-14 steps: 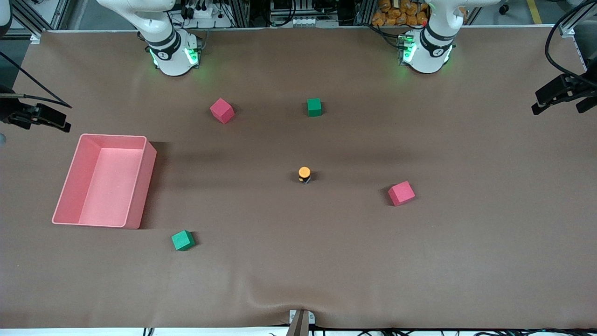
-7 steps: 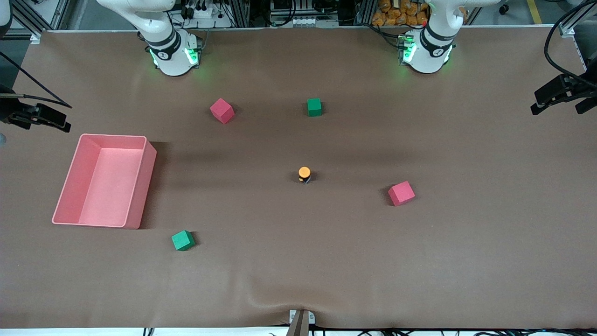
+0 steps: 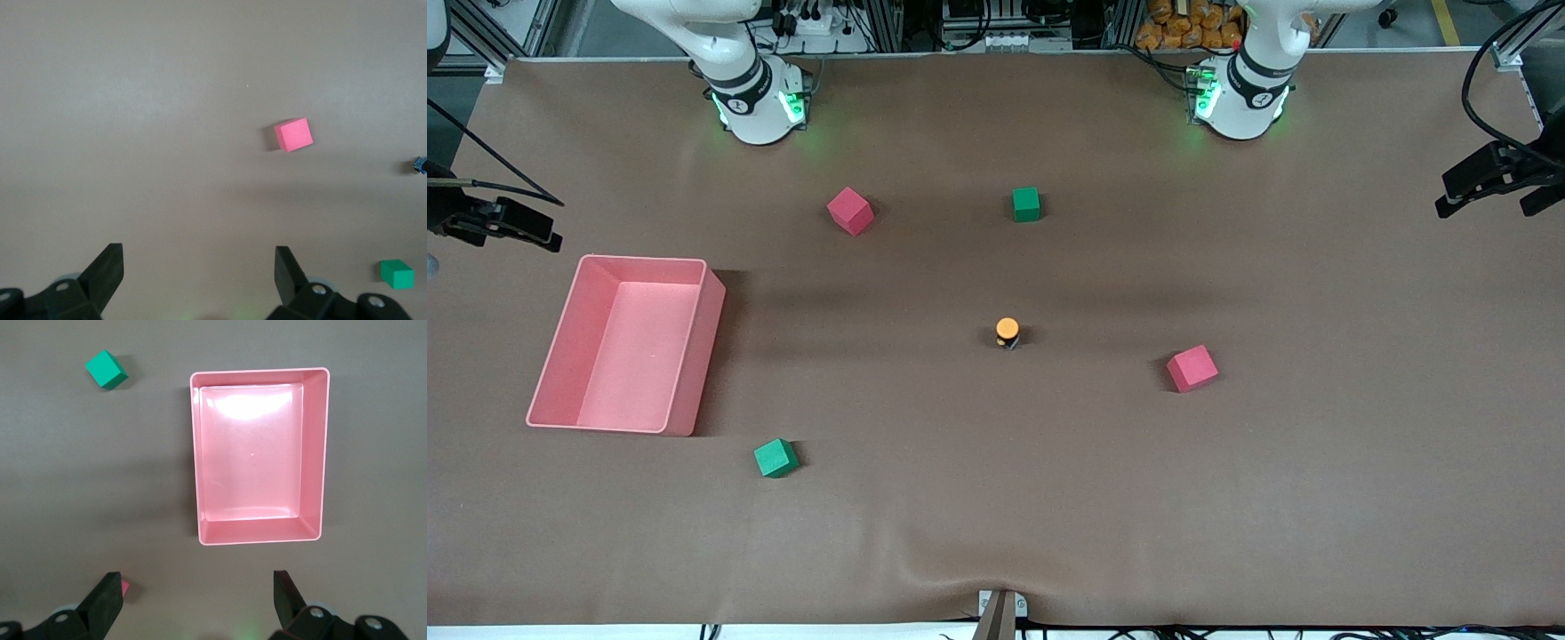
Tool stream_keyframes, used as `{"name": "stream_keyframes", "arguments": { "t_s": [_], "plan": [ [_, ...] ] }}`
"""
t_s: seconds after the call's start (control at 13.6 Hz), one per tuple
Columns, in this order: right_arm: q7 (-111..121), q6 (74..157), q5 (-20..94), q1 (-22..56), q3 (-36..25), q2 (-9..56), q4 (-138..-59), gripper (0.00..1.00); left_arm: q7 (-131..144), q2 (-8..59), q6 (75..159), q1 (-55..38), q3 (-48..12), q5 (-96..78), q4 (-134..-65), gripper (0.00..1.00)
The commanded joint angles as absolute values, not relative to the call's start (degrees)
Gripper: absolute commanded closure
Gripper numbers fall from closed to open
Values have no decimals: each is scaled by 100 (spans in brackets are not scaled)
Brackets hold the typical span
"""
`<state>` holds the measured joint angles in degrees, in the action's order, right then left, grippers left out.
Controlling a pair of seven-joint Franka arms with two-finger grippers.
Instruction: Place and upright button with both arms
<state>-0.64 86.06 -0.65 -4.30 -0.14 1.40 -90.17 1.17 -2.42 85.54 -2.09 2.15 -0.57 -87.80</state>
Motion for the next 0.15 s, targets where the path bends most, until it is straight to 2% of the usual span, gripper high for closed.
{"name": "stream_keyframes", "arguments": {
  "t_s": [0.0, 0.07],
  "plan": [
    [-132, 8587, -114, -483, 44, 132, -8956, 0, 0, -185, 8420, -237, 246, -114, -8648, 0],
    [-132, 8587, -114, -501, 53, 132, -8956, 0, 0, -185, 8420, -237, 246, -106, -8648, 0]
  ]
}}
